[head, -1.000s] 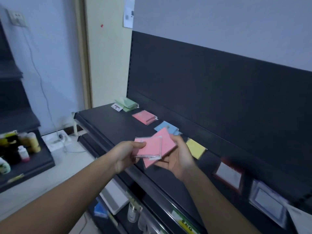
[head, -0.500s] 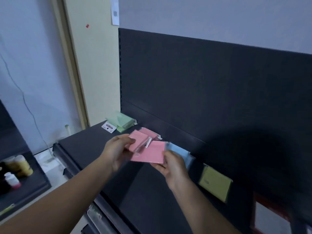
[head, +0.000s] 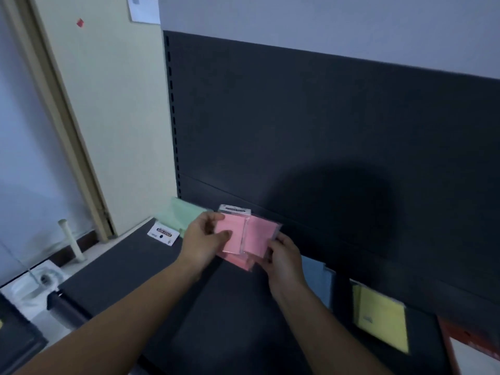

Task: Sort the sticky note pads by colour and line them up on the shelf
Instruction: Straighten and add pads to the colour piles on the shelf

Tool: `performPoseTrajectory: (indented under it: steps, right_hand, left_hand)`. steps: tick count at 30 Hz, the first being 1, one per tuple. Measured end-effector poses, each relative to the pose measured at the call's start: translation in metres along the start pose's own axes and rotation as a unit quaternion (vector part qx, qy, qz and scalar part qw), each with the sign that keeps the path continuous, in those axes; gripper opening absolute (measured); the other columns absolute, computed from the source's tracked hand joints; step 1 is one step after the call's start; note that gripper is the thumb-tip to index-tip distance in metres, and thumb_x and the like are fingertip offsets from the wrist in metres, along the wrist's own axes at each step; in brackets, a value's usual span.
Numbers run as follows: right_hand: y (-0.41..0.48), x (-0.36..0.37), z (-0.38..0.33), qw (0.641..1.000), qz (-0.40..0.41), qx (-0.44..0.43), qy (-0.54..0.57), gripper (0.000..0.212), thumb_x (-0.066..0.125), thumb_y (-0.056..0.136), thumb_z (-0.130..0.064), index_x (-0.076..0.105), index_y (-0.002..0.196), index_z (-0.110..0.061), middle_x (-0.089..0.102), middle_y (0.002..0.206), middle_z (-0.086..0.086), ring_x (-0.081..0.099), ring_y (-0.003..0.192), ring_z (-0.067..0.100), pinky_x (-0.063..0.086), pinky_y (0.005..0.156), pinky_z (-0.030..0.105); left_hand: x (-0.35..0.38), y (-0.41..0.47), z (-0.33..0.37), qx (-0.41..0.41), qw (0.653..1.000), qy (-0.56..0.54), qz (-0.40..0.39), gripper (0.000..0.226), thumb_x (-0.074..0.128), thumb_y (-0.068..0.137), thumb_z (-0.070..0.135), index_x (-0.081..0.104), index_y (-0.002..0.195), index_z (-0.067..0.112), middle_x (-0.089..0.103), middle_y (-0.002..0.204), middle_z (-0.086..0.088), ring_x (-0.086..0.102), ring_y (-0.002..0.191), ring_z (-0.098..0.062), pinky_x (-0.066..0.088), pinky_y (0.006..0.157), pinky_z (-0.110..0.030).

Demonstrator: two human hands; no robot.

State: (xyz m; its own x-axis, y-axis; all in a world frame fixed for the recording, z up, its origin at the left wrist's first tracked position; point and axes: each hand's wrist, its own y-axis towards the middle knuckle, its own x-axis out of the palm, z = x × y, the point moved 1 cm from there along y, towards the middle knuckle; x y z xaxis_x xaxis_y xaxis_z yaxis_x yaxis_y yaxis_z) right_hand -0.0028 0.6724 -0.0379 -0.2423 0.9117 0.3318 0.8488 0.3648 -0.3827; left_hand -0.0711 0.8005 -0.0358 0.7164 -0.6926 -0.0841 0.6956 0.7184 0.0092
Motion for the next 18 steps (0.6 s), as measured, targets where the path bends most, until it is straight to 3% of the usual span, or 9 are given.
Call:
performPoseTrajectory:
  steps: [4,8,12,14,16,18]
  right_hand:
    - [0.018,0.012,0.012,0.998,0.058,-0.011,-0.004,0.037,0.036,0.09,0.007,0.057,0.114,-0.012,0.066,0.092,0.007,0.062,0.079,0.018,0.053,0.063,0.028]
    - [0.031,0.018,0.033,0.987,0.109,-0.015,-0.118,0.047,0.031,0.084,0.009,0.061,0.114,-0.01,0.064,0.097,0.01,0.058,0.088,0.024,0.052,0.087,0.039]
    - [0.036,0.022,0.043,0.971,0.165,-0.031,-0.168,0.046,0.031,0.081,0.01,0.063,0.11,-0.006,0.063,0.093,0.008,0.053,0.073,0.016,0.043,0.057,0.019]
    - [0.039,0.025,0.046,0.966,0.179,-0.042,-0.181,0.047,0.03,0.081,0.01,0.062,0.112,-0.005,0.064,0.097,0.01,0.054,0.073,0.016,0.044,0.054,0.016]
    - [0.043,0.03,0.047,0.957,0.197,-0.058,-0.203,0.046,0.031,0.081,0.009,0.058,0.116,-0.004,0.063,0.109,0.013,0.059,0.091,0.023,0.053,0.074,0.025]
    - [0.043,0.032,0.046,0.944,0.219,-0.074,-0.236,0.045,0.033,0.082,0.007,0.056,0.118,-0.005,0.059,0.115,0.012,0.057,0.1,0.024,0.05,0.085,0.031]
  left_hand:
    - [0.007,0.029,-0.016,0.094,0.972,0.209,-0.056,0.042,0.071,0.077,0.007,0.057,0.117,0.003,0.059,0.109,-0.012,0.054,0.098,-0.024,0.043,0.086,-0.028]
    - [0.013,0.042,-0.042,0.117,0.917,0.367,-0.1,0.056,0.065,0.084,0.033,0.047,0.133,0.013,0.051,0.133,-0.006,0.042,0.118,-0.029,0.034,0.099,-0.032]
    - [0.016,0.048,-0.06,0.172,0.855,0.476,-0.117,0.06,0.046,0.091,0.05,0.033,0.14,0.019,0.035,0.145,0.0,0.032,0.123,-0.025,0.029,0.096,-0.033]
    - [0.019,0.048,-0.062,0.17,0.861,0.466,-0.11,0.06,0.044,0.091,0.05,0.031,0.141,0.019,0.034,0.145,-0.002,0.032,0.124,-0.025,0.029,0.096,-0.035]
    - [0.021,0.049,-0.062,0.158,0.878,0.439,-0.107,0.059,0.046,0.091,0.048,0.032,0.14,0.018,0.034,0.144,-0.005,0.033,0.123,-0.027,0.029,0.095,-0.036]
    - [0.022,0.05,-0.061,0.148,0.89,0.417,-0.114,0.059,0.048,0.092,0.045,0.032,0.14,0.016,0.034,0.144,-0.007,0.033,0.124,-0.028,0.029,0.095,-0.036]
